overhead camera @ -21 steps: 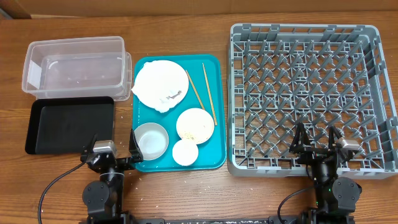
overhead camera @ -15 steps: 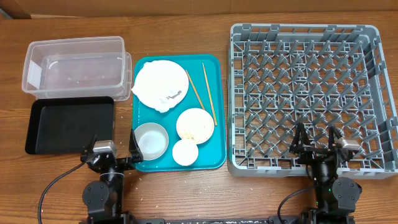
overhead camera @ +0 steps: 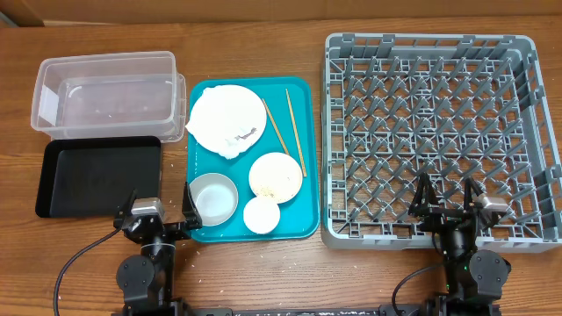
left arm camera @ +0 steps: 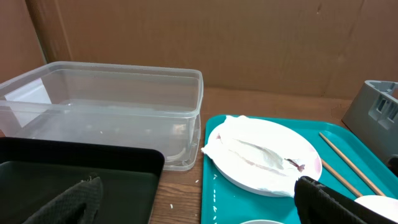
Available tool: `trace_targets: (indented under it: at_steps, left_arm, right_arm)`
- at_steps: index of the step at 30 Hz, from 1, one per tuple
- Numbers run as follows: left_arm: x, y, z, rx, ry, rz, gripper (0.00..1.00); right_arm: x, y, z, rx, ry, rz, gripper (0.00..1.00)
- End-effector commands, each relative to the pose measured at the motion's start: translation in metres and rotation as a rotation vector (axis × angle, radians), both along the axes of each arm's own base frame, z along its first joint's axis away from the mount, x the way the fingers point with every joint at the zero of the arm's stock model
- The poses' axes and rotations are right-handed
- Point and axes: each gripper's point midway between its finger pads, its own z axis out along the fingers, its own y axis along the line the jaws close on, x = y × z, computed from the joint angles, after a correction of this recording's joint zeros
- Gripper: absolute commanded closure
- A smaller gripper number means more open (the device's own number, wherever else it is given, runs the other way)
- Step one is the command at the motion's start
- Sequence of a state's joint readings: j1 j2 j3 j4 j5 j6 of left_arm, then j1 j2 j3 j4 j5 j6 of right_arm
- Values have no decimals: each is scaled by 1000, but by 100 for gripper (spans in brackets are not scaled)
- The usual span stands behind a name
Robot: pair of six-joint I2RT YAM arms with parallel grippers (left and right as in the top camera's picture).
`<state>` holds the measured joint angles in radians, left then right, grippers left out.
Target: Sort waste into correct bins and load items into the dishwasher
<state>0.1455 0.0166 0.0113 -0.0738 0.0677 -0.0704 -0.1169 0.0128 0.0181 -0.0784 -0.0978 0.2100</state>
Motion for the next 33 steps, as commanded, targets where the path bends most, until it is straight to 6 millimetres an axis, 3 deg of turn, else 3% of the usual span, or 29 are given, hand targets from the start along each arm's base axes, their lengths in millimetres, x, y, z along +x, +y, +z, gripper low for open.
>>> trace_targets:
  at_steps: [1, 20, 29, 33]
  left_arm:
    - [0, 0, 0, 24, -6, -3, 0]
    - [0, -6, 5, 63, -21, -38, 0]
    - [-1, -16, 48, 143, -65, -97, 0]
    - [10, -18, 72, 156, -9, -126, 0]
  right_arm:
    - [0, 1, -1, 3, -5, 6, 0]
    - [0, 10, 8, -2, -42, 55, 0]
    - [-8, 16, 46, -12, -107, 86, 0]
    - [-13, 17, 67, -15, -104, 86, 0]
